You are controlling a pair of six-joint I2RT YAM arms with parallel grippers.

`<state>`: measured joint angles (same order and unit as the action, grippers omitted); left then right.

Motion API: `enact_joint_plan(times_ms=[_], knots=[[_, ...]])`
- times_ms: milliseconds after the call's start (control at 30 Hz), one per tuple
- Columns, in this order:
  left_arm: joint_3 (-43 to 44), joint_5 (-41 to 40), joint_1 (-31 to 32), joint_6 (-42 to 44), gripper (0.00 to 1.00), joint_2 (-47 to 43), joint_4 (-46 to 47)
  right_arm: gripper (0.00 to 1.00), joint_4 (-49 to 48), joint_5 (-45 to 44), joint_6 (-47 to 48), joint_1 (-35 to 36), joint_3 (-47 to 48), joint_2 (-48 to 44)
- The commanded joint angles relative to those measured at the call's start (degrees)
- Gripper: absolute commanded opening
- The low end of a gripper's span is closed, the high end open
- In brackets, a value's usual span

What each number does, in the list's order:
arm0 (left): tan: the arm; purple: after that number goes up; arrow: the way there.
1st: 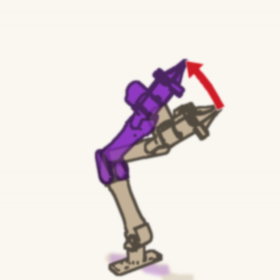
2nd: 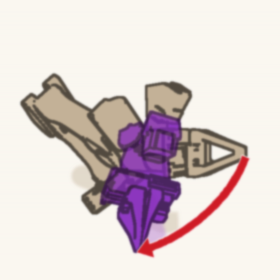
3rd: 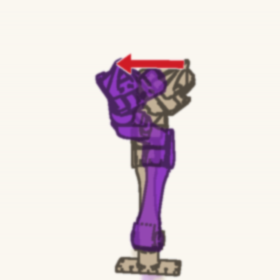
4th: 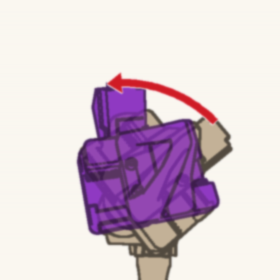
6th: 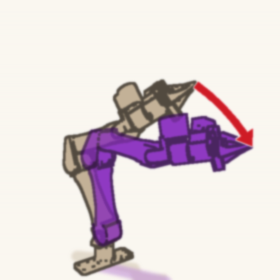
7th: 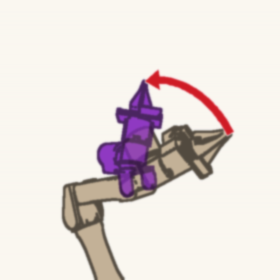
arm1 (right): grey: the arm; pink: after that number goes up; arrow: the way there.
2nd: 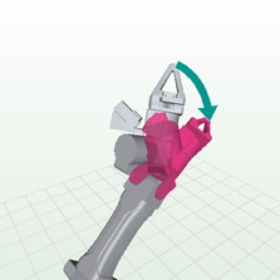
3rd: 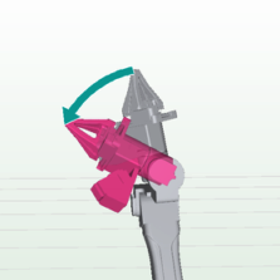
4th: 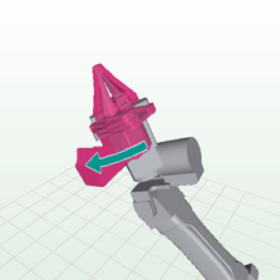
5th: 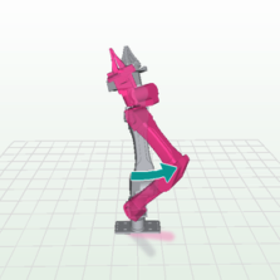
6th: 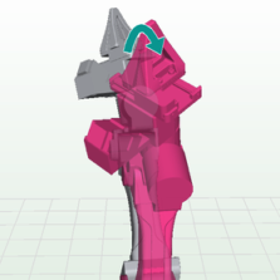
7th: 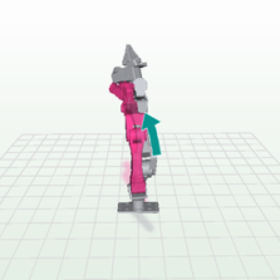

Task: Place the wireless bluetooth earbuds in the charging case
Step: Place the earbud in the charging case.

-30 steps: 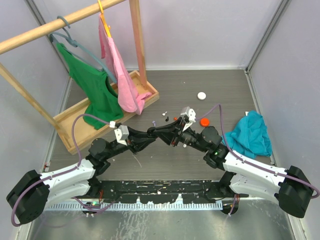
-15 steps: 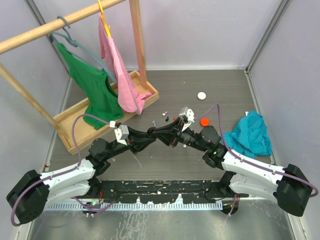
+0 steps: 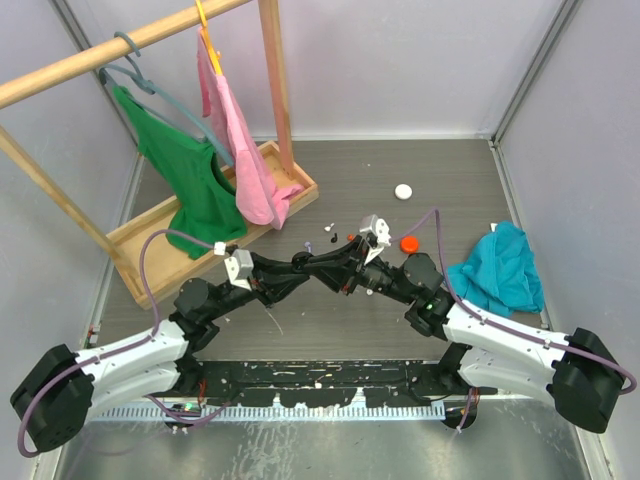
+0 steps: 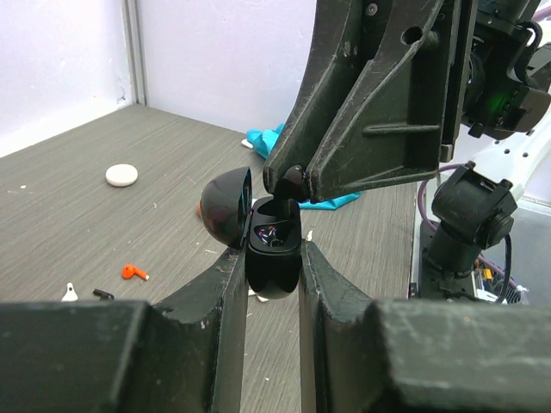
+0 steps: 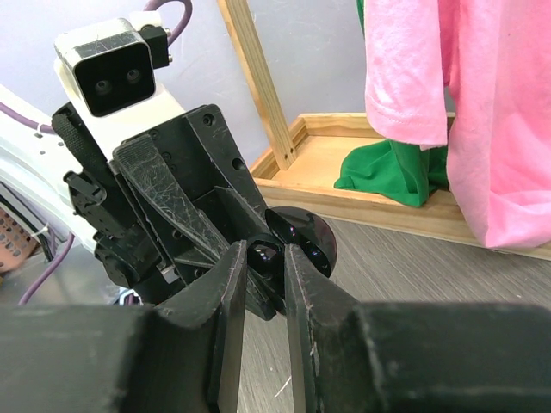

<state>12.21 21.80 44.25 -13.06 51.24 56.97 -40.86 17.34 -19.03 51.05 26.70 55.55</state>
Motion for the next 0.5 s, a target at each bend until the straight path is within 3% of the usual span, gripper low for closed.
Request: enact_joint_plan(times_ms=[0, 200, 467], knots=[[1.60, -0.30, 0.01, 0.52, 0.00, -1.91, 5.11, 0.27, -1.36, 1.11, 0.09, 0.44, 0.00, 0.10], [1.68, -0.37, -0.02, 3.95, 0.00, -2.72, 0.61, 0.46, 5.14, 0.52, 2.36, 0.45, 2.95, -2.06], [2.16, -0.79, -0.03, 8.61, 0.00, -4.19, -5.24, 0.62, 14.88, -4.87, 5.22, 0.46, 6.04, -6.55]])
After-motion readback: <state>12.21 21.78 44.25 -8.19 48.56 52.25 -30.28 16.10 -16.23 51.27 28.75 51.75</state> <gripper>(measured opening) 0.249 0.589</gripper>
